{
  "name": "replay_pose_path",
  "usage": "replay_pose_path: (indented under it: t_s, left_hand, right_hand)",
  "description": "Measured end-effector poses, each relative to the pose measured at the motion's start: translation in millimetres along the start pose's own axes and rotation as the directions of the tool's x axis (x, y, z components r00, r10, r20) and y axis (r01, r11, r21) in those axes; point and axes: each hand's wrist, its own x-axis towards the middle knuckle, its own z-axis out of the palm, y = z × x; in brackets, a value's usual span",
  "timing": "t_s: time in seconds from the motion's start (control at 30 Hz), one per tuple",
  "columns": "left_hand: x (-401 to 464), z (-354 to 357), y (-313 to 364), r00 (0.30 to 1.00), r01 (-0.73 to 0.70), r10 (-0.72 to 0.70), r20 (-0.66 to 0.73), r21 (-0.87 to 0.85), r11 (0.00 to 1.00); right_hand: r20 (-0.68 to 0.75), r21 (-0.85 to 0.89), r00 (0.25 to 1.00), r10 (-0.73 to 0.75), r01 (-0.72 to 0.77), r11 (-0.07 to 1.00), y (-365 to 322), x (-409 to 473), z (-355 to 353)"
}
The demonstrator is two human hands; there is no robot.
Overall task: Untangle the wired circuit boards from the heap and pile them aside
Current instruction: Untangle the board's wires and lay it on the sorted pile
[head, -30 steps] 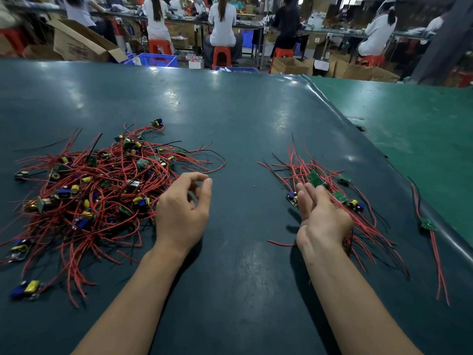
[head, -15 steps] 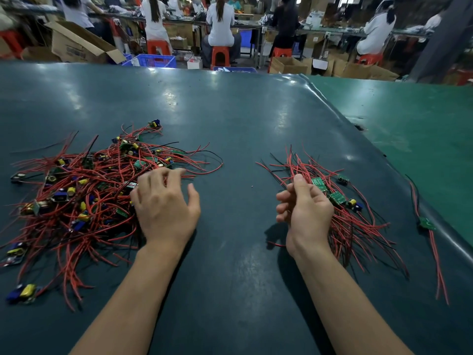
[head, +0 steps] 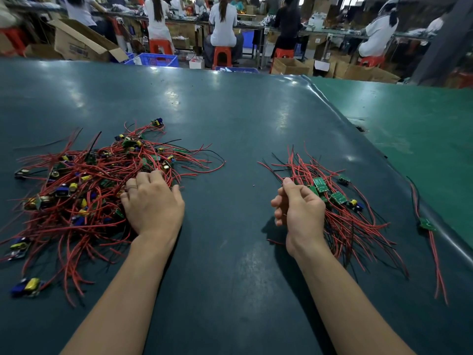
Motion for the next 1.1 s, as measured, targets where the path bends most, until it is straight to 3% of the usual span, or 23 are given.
replay_pose_path:
  t_s: [0.17,0.27,0.33,0.4,0.47,0.53,0.6,0.67,0.8,0.87,0.93,1.03,1.1]
  left_hand:
    - [-5,0,1,0.999,-0.013,0.012,-0.048,-0.012,1.000]
    - [-11,-3,3,0.963,-0.076,0.050,-0.265,-0.088,0.993]
    - [-17,-7,7,0.879,-0.210,0.119,-0.463,-0.150,0.966]
    - [-25,-10,13,0.766,-0.466,0.251,-0.592,-0.242,0.851]
    - [-34,-11,21,0.666,-0.700,0.435,-0.606,-0.306,0.646]
    - [-43,-11,30,0.599,-0.799,0.598,-0.532,-0.357,0.484]
    - [-50,-8,36,0.567,-0.820,0.679,-0.467,-0.399,0.410]
    - [-51,-6,38,0.575,-0.816,0.678,-0.458,-0.389,0.428]
    - [-46,-4,33,0.673,-0.740,0.577,-0.463,-0.393,0.546]
    - [-46,-4,32,0.697,-0.716,0.580,-0.422,-0.463,0.523]
    - [-50,-7,34,0.705,-0.700,0.574,-0.415,-0.537,0.471]
    - [-57,-7,36,0.677,-0.708,0.601,-0.426,-0.598,0.374]
    - [-60,-4,37,0.703,-0.630,0.660,-0.266,-0.663,0.404]
  right_hand:
    - [0.024,-0.026,1.000,-0.004,0.004,1.000,2,0,0]
    - [0.036,-0.038,0.999,-0.005,0.006,0.999,3,0,0]
    - [0.065,-0.077,0.998,-0.005,0.010,0.997,3,0,0]
    - [0.167,-0.127,0.986,0.013,0.008,0.992,3,-2,2]
    - [0.328,-0.153,0.942,0.070,-0.020,0.988,4,-5,7]
    - [0.440,-0.170,0.890,0.120,-0.049,0.984,3,-10,11]
    - [0.507,-0.147,0.851,0.133,-0.067,0.987,3,-12,11]
    - [0.559,-0.057,0.822,0.109,-0.093,0.994,2,-12,7]
    - [0.648,0.032,0.758,0.071,-0.120,0.992,-1,-10,2]
    - [0.612,0.017,0.789,0.046,-0.072,0.997,1,-12,5]
    - [0.490,0.029,0.872,0.000,-0.016,0.999,0,-10,9]
    - [0.345,0.265,0.939,-0.008,-0.089,0.960,-7,-2,6]
    - [0.351,0.412,0.936,0.011,-0.165,0.896,-15,1,0]
